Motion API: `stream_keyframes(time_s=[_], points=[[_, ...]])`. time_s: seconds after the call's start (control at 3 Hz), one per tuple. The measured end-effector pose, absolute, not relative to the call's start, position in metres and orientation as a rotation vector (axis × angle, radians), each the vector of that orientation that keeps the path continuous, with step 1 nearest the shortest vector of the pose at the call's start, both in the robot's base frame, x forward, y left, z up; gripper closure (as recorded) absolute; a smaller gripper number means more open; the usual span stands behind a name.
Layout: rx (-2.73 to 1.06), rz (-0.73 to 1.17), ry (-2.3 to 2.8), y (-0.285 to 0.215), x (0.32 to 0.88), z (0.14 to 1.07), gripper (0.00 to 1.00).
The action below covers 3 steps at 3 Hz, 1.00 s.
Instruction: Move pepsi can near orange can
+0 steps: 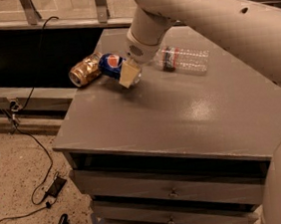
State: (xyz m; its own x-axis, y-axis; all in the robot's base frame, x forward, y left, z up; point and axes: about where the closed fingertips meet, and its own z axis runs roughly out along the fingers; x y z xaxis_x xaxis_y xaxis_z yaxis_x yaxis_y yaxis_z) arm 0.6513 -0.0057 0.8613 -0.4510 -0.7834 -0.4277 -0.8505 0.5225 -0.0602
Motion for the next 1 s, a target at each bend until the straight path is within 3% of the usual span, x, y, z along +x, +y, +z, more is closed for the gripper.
stream_keyframes(time_s=[0.33, 1.0], points=[[-1.356, 0.242, 2.37, 0.003, 0.65, 0.855, 0.83], [-1.403, 0.26, 2.371, 0.015, 0.646, 0.842, 0.36]])
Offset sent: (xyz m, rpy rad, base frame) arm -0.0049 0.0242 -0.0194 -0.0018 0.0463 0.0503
